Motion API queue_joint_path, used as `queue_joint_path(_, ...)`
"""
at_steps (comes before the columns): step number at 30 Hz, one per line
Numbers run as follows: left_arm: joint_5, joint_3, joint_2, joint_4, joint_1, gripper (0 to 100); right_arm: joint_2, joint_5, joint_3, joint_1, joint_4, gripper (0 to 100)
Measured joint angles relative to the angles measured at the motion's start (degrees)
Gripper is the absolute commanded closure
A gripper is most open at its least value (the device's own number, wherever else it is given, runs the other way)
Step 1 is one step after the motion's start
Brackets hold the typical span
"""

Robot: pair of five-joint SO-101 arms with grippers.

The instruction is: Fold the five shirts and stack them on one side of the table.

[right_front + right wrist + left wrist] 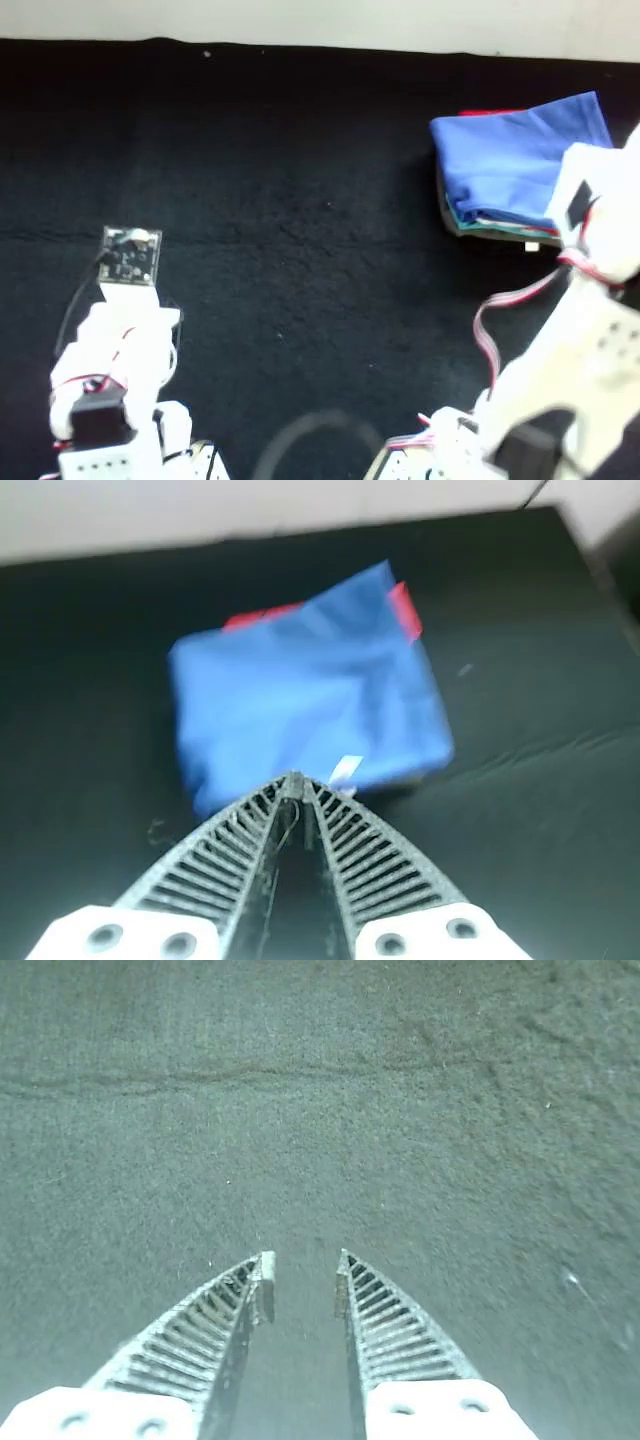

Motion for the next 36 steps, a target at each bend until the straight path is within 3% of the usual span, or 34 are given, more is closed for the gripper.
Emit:
queue_joint_path(5,0.0,7.12,-7.47,-0.7,-0.44,89,-16.09,-9.85,27.69,-2.73,-2.9,98.9)
queue_joint_path(7,0.0,7.38,-7.65,-0.7,-1.14,95,-21.27,-11.25,37.63,-2.81,-5.54,98.9)
queue_joint_path(8,0.0,7.82,-7.65,-0.7,-1.41,100,-23.82,-11.25,42.55,-2.9,-6.59,98.9)
queue_joint_path(18,0.09,16.53,-7.74,-0.88,-1.58,99,-45.01,-7.38,87.12,-3.16,-19.25,98.9)
queue_joint_path(27,0.62,21.01,-7.74,1.85,-1.58,99,-66.55,-7.3,111.74,-3.16,-22.68,99.0)
queue_joint_path(32,10.9,21.01,-7.74,2.99,-1.14,99,-78.95,-7.12,118.07,-3.25,-22.68,99.1)
queue_joint_path(36,19.78,21.45,-7.74,3.43,1.23,99,-79.3,-7.12,120.09,-3.25,-23.47,99.1)
